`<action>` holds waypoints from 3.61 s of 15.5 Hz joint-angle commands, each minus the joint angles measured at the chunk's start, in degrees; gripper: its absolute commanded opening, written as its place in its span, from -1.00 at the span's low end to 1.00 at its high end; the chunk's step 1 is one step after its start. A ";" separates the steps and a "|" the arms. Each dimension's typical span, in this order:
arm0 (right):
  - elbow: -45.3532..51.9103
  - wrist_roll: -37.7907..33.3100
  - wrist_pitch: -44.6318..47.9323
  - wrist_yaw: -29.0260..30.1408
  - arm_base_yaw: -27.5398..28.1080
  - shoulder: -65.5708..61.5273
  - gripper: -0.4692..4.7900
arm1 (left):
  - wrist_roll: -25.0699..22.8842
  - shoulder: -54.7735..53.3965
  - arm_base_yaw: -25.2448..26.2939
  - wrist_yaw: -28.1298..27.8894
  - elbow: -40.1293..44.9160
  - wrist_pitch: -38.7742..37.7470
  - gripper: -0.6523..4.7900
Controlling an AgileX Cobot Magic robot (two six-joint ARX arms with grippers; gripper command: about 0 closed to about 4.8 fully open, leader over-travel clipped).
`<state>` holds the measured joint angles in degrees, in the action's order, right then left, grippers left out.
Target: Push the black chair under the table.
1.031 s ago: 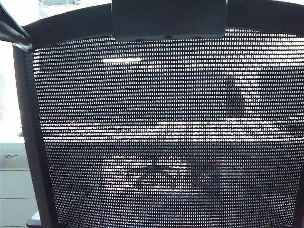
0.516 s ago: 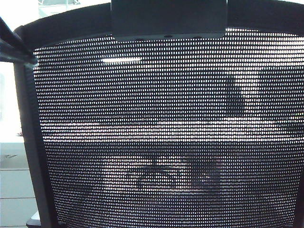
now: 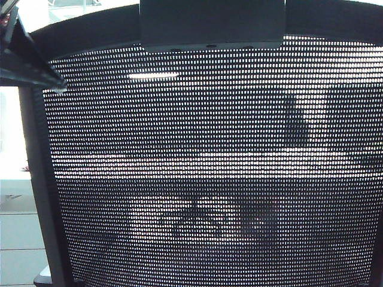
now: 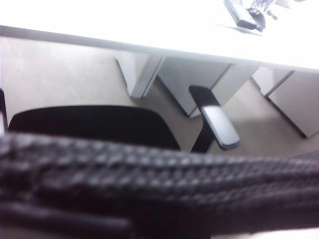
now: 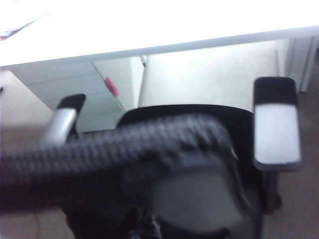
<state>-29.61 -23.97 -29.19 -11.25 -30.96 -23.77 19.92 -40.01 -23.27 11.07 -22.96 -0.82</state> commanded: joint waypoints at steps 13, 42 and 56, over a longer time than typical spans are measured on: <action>-0.20 1.49 20.96 10.97 9.20 -13.55 -0.83 | 0.02 -4.63 0.17 -5.81 -0.31 12.92 -0.78; -12.96 3.89 48.35 19.30 16.72 -51.67 -0.84 | -6.43 -37.88 10.75 -5.14 -16.74 31.85 -0.78; -24.79 7.74 57.00 21.73 18.01 -72.19 -0.84 | -8.00 -56.08 17.29 3.41 -25.46 45.13 -0.78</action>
<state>-53.15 -17.04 24.56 12.60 -13.43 -95.20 12.58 -95.02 -6.83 18.06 -46.63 42.63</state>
